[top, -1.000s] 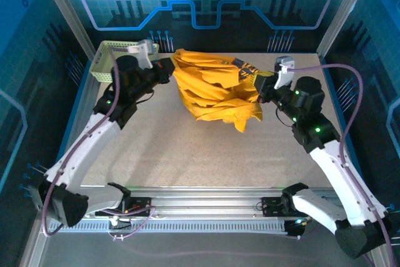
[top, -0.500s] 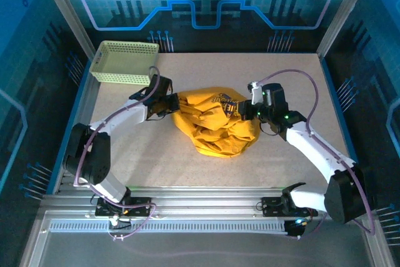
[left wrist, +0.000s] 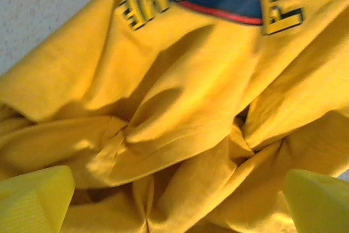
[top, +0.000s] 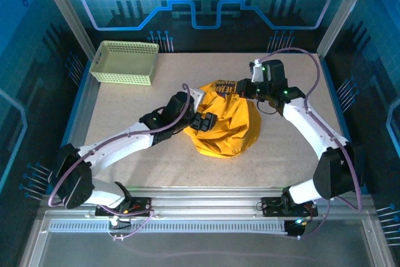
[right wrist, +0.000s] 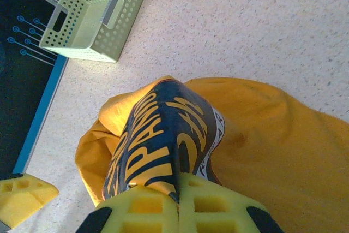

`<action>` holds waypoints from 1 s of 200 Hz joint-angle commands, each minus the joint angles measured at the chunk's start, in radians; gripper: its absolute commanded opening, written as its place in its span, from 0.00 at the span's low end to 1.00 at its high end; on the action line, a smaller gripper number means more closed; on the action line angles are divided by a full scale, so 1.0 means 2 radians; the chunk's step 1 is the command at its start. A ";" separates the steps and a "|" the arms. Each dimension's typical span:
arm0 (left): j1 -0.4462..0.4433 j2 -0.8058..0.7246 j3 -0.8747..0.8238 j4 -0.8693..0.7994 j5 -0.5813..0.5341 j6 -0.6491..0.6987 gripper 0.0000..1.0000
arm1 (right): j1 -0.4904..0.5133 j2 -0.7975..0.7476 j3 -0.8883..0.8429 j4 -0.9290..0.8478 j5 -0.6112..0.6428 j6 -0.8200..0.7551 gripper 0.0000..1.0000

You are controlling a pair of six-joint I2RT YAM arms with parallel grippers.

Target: Fold the inside-out t-shirt

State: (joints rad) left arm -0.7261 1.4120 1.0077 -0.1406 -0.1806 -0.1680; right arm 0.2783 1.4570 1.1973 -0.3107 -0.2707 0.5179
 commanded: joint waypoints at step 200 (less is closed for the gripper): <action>0.012 0.083 0.110 0.007 -0.147 0.067 0.00 | -0.024 0.049 0.033 -0.042 0.057 -0.012 0.00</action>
State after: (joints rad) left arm -0.7074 1.7103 1.1591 -0.0902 -0.5549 0.0280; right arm 0.2466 1.4963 1.2350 -0.3668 -0.2359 0.5415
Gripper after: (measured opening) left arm 0.057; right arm 0.071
